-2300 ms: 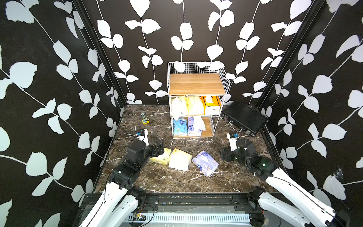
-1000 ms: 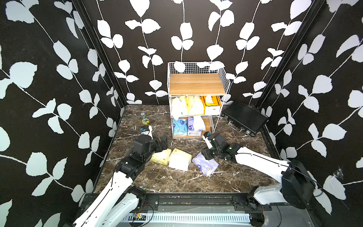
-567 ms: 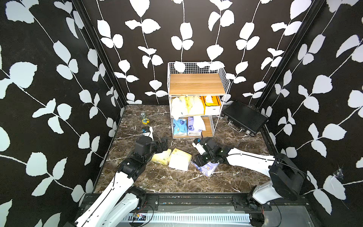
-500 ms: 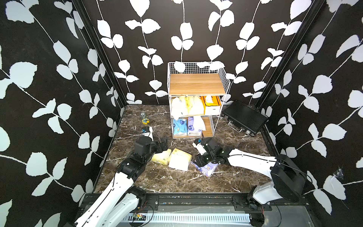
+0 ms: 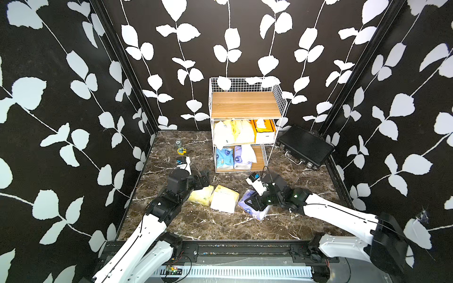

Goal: Remove the tissue boxes from the shelf
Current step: Adjust the box of tissues at the center of the board.

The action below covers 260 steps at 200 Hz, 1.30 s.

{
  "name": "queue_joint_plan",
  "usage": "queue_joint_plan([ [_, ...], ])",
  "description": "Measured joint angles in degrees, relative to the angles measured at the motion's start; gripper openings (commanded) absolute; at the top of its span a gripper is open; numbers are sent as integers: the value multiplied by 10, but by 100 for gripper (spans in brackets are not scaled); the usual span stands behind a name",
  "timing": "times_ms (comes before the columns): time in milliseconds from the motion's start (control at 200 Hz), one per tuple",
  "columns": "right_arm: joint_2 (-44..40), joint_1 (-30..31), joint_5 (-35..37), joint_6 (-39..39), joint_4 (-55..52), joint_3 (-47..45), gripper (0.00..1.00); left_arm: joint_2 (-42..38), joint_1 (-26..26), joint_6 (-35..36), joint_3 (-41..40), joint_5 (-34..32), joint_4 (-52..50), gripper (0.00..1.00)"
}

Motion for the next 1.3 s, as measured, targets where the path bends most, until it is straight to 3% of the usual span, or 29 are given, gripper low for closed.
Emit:
queue_joint_plan([
  [165,-62,-6,30,3,-8,18,56,1,0,11,5,8,28,99],
  [810,-77,-103,119,78,-21,88,57,137,0,61,49,49,162,99],
  [1040,-4,-102,124,169,114,102,61,195,0,40,49,65,214,99],
  [1300,116,-72,174,245,223,155,58,148,0,51,17,26,217,99],
])
